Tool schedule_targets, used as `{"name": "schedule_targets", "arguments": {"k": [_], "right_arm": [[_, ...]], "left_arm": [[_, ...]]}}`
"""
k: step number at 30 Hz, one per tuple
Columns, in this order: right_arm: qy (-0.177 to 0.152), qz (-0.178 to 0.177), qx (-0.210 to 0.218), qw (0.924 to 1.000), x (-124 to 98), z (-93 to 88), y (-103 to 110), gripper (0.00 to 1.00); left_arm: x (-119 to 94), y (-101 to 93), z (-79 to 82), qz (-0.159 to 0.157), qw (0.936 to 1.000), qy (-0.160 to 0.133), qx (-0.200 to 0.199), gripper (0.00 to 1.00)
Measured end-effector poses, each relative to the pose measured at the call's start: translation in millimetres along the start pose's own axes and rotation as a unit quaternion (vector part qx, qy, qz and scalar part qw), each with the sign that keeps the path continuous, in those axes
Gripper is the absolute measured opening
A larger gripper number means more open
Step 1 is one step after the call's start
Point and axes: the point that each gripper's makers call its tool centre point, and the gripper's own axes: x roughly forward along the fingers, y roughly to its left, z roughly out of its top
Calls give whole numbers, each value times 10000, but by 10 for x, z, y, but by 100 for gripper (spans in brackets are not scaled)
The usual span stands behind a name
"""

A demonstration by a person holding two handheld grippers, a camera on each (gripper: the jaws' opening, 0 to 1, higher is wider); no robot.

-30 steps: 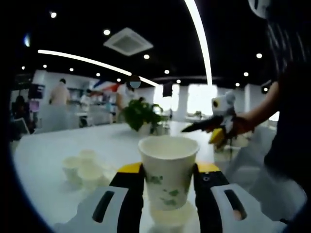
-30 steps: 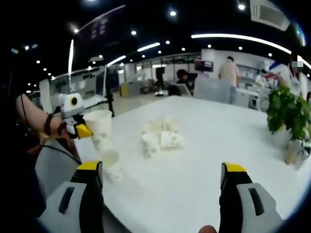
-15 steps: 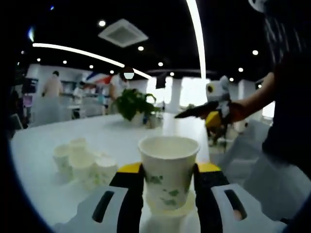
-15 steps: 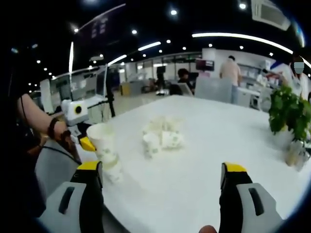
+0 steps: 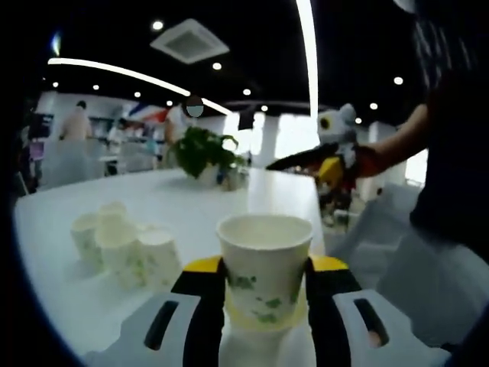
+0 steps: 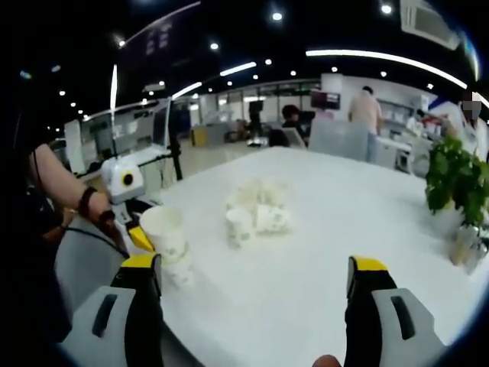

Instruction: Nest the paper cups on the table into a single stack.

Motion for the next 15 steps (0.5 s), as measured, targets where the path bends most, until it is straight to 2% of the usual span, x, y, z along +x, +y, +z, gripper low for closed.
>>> {"name": "schedule_targets", "arguments": {"k": [7,12,15], "right_arm": [[-19,8,10,10000,25,20,13,99],[21,24,40,10000,19,-25,28,99],[-14,31,87,10000,19,-31,34,99]], "left_arm": [[-2,45,-64,18,9999,116,-52,41],[-7,23,-155,-26,9993,377,61,41],[-18,21,-198,-37,9988,486,-12,42]]}}
